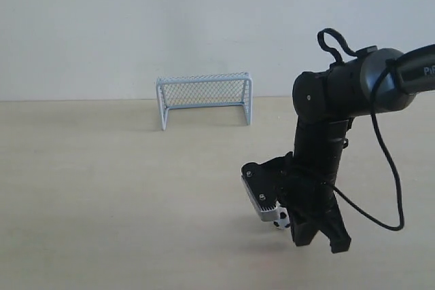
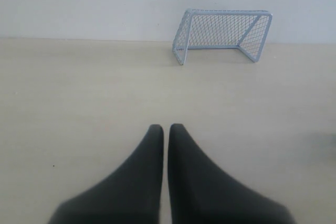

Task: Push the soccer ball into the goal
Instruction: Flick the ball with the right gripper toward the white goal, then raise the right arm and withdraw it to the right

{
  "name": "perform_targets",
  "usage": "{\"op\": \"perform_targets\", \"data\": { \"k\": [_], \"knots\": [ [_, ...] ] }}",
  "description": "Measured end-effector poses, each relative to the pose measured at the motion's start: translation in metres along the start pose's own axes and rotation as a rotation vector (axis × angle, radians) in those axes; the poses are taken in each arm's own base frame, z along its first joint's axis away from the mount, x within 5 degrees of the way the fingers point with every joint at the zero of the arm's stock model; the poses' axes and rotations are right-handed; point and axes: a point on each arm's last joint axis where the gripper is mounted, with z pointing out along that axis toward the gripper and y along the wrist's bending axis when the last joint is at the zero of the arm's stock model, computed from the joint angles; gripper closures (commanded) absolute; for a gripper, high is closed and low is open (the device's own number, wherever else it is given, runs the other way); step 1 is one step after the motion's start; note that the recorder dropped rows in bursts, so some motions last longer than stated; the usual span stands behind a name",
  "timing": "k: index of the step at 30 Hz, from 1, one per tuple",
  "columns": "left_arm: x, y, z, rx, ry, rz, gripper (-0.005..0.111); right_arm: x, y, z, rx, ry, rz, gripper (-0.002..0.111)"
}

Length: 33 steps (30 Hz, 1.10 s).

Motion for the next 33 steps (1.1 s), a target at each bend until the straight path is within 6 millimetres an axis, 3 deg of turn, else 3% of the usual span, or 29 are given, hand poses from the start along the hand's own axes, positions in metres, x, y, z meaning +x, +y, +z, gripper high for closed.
{"op": "perform_targets", "data": {
  "k": [3,5,10,13,18,23,33],
  "knots": [
    [0.0,0.0,0.0,0.0,0.0,0.0,0.102,0.003,-0.027,-0.005,0.305,-0.003,0.209,0.108],
    [0.0,0.0,0.0,0.0,0.0,0.0,0.102,0.001,-0.047,-0.033,0.613,-0.109,0.394,0.108],
    [0.0,0.0,0.0,0.0,0.0,0.0,0.102,-0.004,-0.043,-0.095,0.854,-0.247,0.462,0.108],
    [0.0,0.0,0.0,0.0,0.0,0.0,0.102,-0.004,-0.036,-0.111,0.864,-0.285,0.537,0.108],
    [0.0,0.0,0.0,0.0,0.0,0.0,0.102,0.001,-0.024,-0.113,0.761,-0.276,0.729,0.108],
    [0.0,0.0,0.0,0.0,0.0,0.0,0.102,0.004,-0.008,-0.127,0.711,-0.263,0.844,0.108],
    [0.0,0.0,0.0,0.0,0.0,0.0,0.102,0.014,0.039,-0.166,0.662,-0.257,1.105,0.108]
  ]
}}
